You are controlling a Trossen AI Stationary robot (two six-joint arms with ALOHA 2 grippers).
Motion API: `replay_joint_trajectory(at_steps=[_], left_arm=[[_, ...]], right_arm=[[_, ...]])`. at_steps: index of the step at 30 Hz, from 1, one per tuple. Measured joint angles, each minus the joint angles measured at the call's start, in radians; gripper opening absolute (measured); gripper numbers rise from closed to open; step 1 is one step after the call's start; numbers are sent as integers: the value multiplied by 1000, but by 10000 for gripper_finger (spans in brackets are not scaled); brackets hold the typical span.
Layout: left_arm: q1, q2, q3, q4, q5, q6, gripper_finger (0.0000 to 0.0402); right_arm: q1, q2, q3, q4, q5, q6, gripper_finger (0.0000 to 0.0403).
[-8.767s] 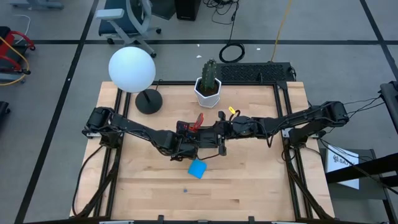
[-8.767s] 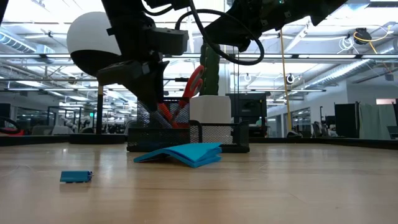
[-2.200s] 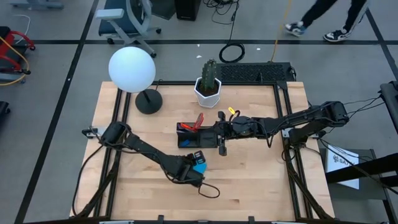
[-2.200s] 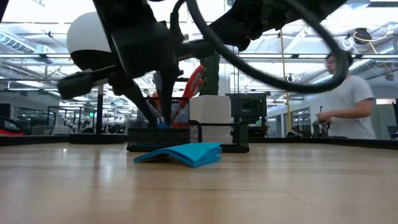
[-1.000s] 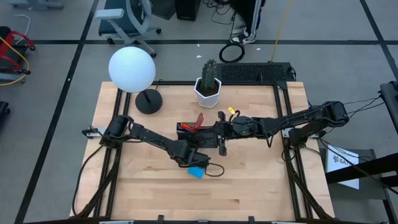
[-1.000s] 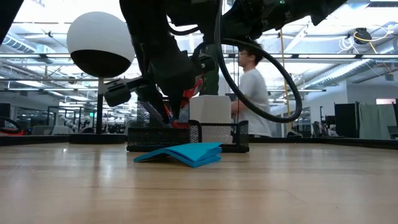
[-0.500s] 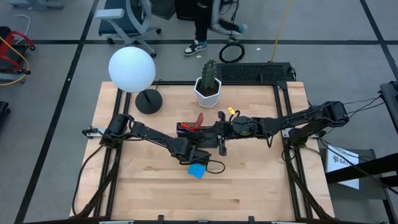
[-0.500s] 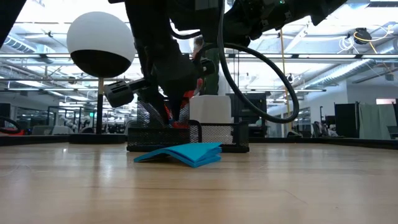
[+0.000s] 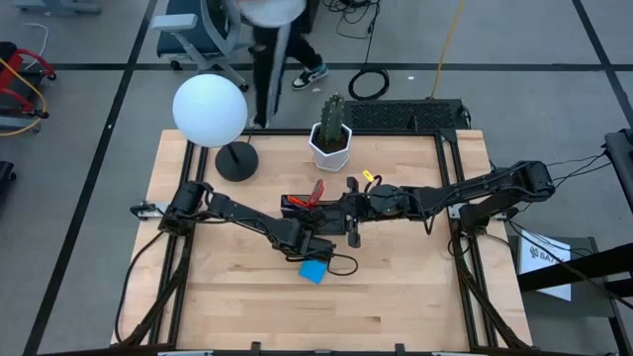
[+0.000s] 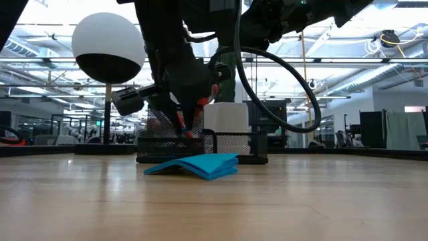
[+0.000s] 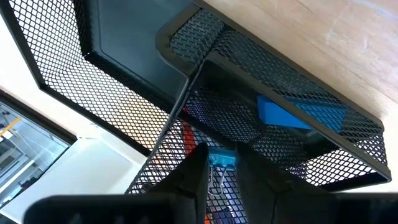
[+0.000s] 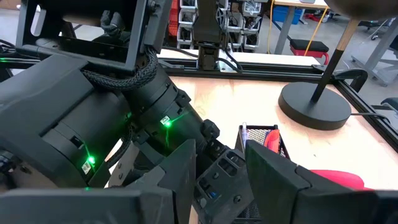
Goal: Pick and place office supplies into organizer
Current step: Put the blue binder clip into the black desk organizer, then put the blue sticky notes into the black desk organizer
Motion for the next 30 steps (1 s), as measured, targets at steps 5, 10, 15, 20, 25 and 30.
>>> replay_joint_trajectory(at_steps=[5,10,15,20,25,30], left_arm=[[0,0,0,0,1,0,97],[0,0,0,0,1,-13,136],[0,0,0,-1,1,-43,162],[-12,0,0,-1,0,-60,167],[-51,0,0,0,1,-125,160],[-104,0,0,-1,-4,-225,149]], right_arm=[[0,0,0,0,0,0,130],[0,0,0,0,0,0,130],[0,0,0,0,0,0,130],[0,0,0,0,0,0,130],[0,0,0,0,0,-2,130],[0,0,0,1,0,-3,130]])
